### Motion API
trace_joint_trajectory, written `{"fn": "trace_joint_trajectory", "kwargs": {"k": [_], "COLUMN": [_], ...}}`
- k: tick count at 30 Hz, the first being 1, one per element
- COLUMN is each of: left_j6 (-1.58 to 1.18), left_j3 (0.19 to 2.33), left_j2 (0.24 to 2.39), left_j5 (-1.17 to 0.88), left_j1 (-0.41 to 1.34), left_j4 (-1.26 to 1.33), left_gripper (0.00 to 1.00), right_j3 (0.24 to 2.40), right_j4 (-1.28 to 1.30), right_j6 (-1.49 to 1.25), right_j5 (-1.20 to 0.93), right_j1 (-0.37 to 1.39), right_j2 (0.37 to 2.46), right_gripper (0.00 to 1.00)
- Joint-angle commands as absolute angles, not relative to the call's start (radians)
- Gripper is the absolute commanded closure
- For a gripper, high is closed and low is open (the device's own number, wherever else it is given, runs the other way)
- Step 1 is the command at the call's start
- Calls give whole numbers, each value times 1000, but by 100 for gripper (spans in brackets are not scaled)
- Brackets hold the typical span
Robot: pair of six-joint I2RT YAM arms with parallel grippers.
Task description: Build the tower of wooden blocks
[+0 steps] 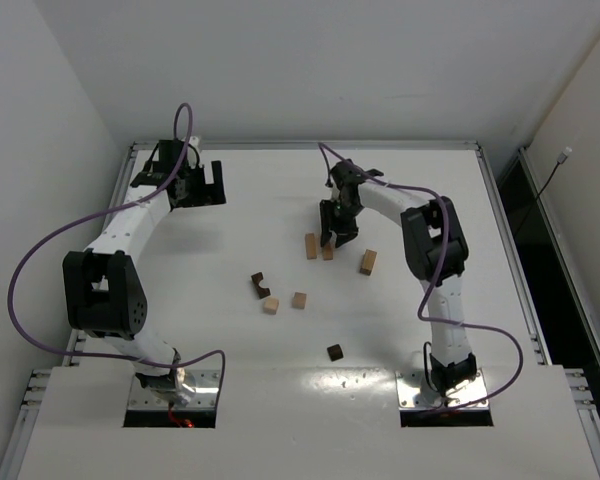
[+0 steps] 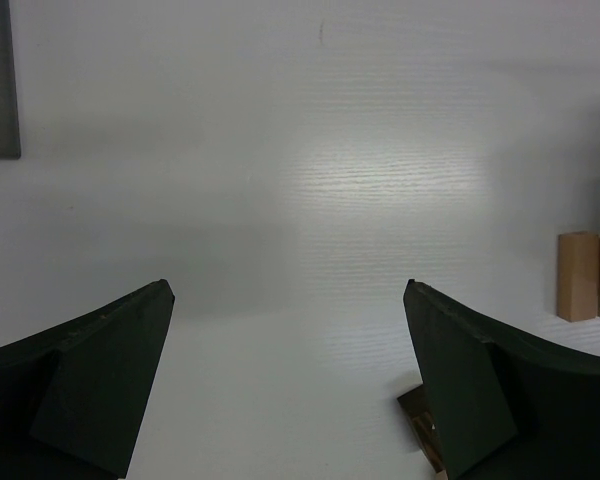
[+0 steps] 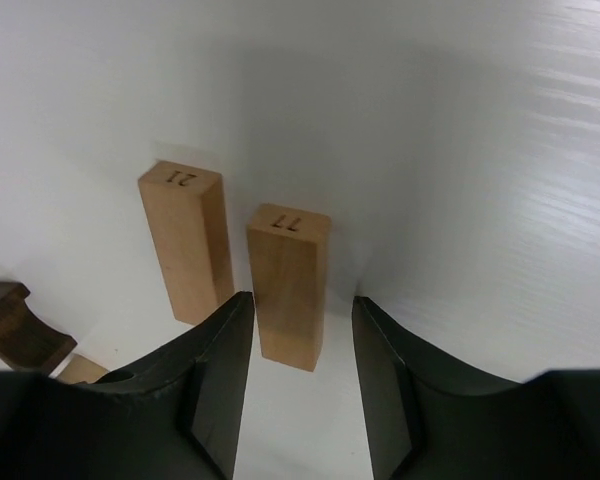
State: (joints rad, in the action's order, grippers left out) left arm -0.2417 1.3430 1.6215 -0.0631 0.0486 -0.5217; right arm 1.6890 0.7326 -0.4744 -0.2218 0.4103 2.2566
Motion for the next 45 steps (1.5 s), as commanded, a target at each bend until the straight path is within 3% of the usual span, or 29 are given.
{"fn": "trace_joint_trajectory", "kwargs": {"k": [1,10,16,19,20,24,29,32,38,45], "left_j6": [-252,-252,-261,-285,-296,-325,-362,-371,-408,-451], "left_j3": [1338,1325,1250,1209,1209,1224,1341,1394,1440,1476], "left_j2": [1626,1626,1626,1635,1656,1719,1883,1934,2017,2074], "left_j5": [-77,-77,-54,-54,-54,-42,-77,-77,-67,-38], "left_j1": [38,92,256,334,354,420,442,453,472,526], "left_j4": [-499,-488,-456,-443,-431,-431,-457,-468,-468,-468], "left_gripper": [0,0,6,28,42,68,84,84,73,66], "right_j3": [1664,1594,1580,1557,1546,1537,1537,1537,1528,1528], "right_j4": [713,663,698,698,698,698,689,689,680,680], "right_j6": [-469,-460,-430,-420,-420,-420,-420,-430,-449,-482], "right_j5": [-250,-336,-172,-106,-92,-55,-55,-46,-25,-3], "right_j1": [379,302,291,316,316,356,390,411,420,440], "right_j2": [2157,2028,2052,2065,2075,2097,2132,2132,2152,2163], "right_gripper": [59,57,84,96,98,100,100,100,96,94]}}
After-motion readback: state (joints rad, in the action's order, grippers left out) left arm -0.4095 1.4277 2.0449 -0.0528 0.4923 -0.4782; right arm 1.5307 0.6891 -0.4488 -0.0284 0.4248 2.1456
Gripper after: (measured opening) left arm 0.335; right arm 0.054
